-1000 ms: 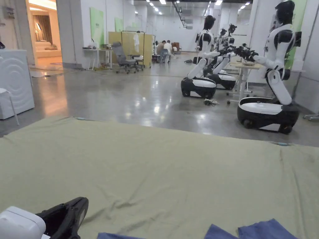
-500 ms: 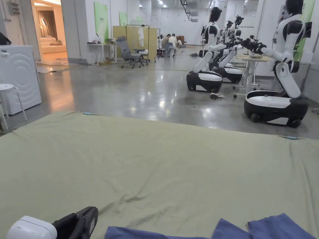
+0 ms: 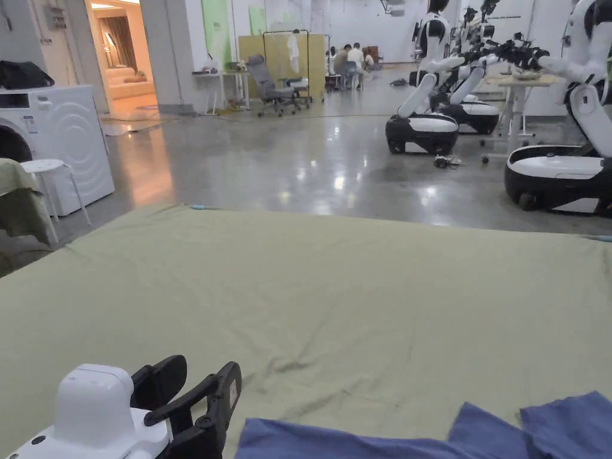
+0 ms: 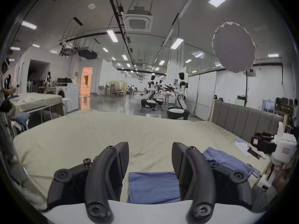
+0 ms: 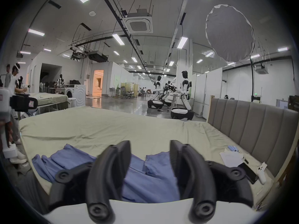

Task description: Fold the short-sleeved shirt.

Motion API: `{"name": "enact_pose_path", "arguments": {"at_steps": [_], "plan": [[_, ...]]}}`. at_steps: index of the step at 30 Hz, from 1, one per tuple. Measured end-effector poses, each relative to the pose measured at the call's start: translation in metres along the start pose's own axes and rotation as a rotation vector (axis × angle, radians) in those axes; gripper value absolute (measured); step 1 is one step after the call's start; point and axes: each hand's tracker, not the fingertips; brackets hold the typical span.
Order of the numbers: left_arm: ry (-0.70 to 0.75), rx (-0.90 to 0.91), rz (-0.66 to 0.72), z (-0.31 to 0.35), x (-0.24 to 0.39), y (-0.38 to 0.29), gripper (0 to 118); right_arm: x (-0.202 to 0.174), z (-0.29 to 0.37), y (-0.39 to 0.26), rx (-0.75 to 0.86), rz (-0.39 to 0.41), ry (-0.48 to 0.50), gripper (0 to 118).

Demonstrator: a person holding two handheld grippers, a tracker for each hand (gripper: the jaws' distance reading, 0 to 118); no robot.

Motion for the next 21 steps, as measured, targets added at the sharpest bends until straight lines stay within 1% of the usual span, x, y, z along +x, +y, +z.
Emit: {"name": "enact_pose_path", "arguments": {"at_steps": [2,5,7,11,12,13,15,17,21], "plan": [[0.002,0.003,0.003,-0.004,-0.001,-0.003,54,0.005,-0.003,-0.003,-0.009,-0.056,0.045,73],[-0.044,-0.027,-0.008,-0.011,0.000,-0.003,54,0.013,-0.007,-0.005,-0.013,-0.118,0.057,73],[-0.042,-0.029,-0.008,-0.015,0.003,-0.006,54,0.016,-0.008,-0.006,-0.007,-0.133,0.039,74],[-0.021,-0.107,-0.008,-0.031,0.009,-0.012,54,0.028,-0.015,-0.008,-0.026,-0.190,0.033,74],[-0.009,-0.137,0.011,-0.037,0.007,-0.014,54,0.030,-0.017,-0.007,-0.023,-0.205,0.016,74],[-0.029,-0.170,0.023,-0.044,0.005,-0.017,54,0.031,-0.019,-0.006,-0.034,-0.215,-0.030,74],[-0.055,-0.239,0.051,-0.062,-0.002,-0.022,54,0.034,-0.024,-0.004,-0.047,-0.211,-0.059,73],[-0.083,-0.339,0.087,-0.087,-0.012,-0.029,54,0.039,-0.027,-0.005,-0.054,-0.213,-0.059,73],[-0.008,-0.560,0.202,-0.155,-0.032,-0.047,54,0.045,-0.029,-0.006,-0.085,-0.202,-0.050,73]]}}
